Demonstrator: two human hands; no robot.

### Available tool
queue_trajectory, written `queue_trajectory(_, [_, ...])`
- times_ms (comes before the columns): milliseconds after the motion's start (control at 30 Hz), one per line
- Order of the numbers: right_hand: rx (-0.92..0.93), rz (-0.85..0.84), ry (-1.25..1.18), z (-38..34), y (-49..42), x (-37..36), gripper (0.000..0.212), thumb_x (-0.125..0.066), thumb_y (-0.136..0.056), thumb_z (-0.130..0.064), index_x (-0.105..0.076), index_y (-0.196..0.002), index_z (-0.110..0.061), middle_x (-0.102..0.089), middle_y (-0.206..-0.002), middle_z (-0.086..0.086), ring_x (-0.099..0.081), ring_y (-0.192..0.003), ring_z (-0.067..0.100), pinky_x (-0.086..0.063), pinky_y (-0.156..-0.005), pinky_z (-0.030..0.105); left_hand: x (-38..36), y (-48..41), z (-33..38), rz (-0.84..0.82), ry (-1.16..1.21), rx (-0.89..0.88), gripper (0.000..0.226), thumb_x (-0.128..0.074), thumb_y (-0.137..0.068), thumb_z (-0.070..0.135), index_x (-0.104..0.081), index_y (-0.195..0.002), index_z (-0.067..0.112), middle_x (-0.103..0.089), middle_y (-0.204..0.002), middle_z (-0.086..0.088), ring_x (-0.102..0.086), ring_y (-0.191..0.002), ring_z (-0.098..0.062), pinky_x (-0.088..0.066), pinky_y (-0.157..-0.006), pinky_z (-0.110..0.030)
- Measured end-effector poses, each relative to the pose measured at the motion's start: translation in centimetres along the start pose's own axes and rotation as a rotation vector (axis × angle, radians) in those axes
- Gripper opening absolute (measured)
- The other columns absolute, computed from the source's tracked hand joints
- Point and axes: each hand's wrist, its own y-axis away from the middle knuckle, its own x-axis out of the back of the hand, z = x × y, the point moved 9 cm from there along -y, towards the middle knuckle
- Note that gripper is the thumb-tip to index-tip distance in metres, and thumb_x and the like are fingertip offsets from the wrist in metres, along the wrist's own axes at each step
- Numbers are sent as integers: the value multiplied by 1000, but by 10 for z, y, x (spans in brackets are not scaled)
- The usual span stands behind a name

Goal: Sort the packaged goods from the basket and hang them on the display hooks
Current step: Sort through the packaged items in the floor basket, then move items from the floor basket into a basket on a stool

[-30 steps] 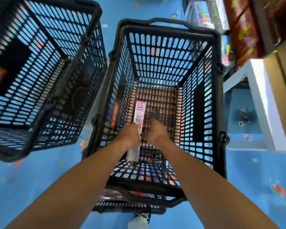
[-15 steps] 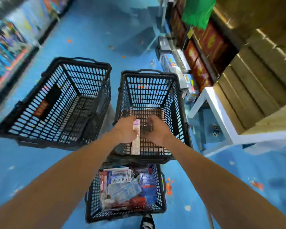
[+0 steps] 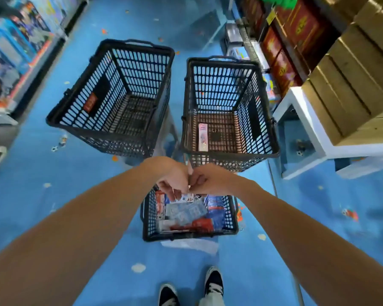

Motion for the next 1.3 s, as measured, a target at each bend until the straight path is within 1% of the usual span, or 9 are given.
queue_trajectory(100, [-81, 39, -12, 56, -35, -71, 6, -71, -85, -11, -71, -91, -10, -67, -89, 6, -62, -85, 21, -47, -74, 30, -44, -65, -40, 122, -141, 8, 17, -59, -98, 19, -59, -81, 16, -63, -76, 1, -62, -65, -14, -56, -61, -29])
queue_trajectory(233, [-216, 20, -35, 143, -70, -178, 20, -66, -90, -15, -67, -109, -7, -67, -113, 13, -63, -109, 29, -46, -80, 34, -123, -156, -90, 178, -201, 33, 12, -58, -92, 23, -55, -88, 12, -64, -99, -12, -58, -84, -26, -52, -73, -36])
queue_trajectory(367, [-295, 56, -27, 215, -113, -258, 16, -61, -89, -14, -61, -104, -7, -68, -108, 18, -68, -97, 34, -52, -68, 34, -190, -235, -131, 203, -105, 87, 41, -57, -95, 21, -49, -132, 4, -53, -133, -20, -58, -118, -35, -51, -91, -40])
queue_trajectory(533, [-310, 212, -25, 280, -175, -311, 39, -61, -89, -13, -57, -128, -14, -60, -129, 11, -57, -120, 33, -47, -93, 34, -225, -332, -180, 405, -26, 178, 57, -68, -88, 29, -45, -135, 8, -46, -138, -20, -50, -129, -41, -49, -104, -47])
queue_trajectory(733, [-106, 493, 128, 310, -274, -309, 43, -65, -86, -20, -55, -127, -13, -54, -130, 12, -50, -120, 38, -48, -98, 45, -199, -427, -220, 704, 69, 186, 66, -69, -85, 37, -43, -140, 13, -44, -143, -14, -43, -134, -39, -45, -108, -50])
queue_trajectory(867, [41, 586, 298, 299, -324, -291, 46, -61, -93, -28, -52, -138, -17, -49, -138, 7, -44, -125, 35, -46, -100, 47, -163, -461, -246, 887, 203, 206, 63, -67, -87, 23, -41, -142, 7, -42, -143, -21, -43, -134, -42, -40, -113, -51])
queue_trajectory(1000, [49, 537, 371, 302, -355, -283, 49, -61, -94, -25, -51, -142, -26, -45, -139, 7, -40, -128, 34, -47, -100, 49, -143, -488, -267, 895, 171, 249, 53, -57, -97, 28, -44, -142, 3, -41, -146, -23, -41, -136, -39, -37, -115, -49])
queue_trajectory(1133, [34, 507, 407, 307, -367, -275, 46, -62, -93, -18, -55, -137, -28, -40, -141, 9, -33, -134, 35, -42, -109, 48, -136, -496, -280, 894, 181, 272, 65, -61, -99, 27, -30, -147, -2, -24, -155, -29, -42, -138, -43, -39, -112, -44])
queue_trajectory(1300, [-27, 526, 363, 322, -355, -252, 46, -58, -92, -15, -53, -135, -30, -36, -140, 9, -31, -133, 36, -38, -109, 49, -138, -477, -277, 948, 24, 265, 54, -60, -100, 28, -42, -140, -3, -50, -142, -21, -49, -134, -35, -40, -110, -37])
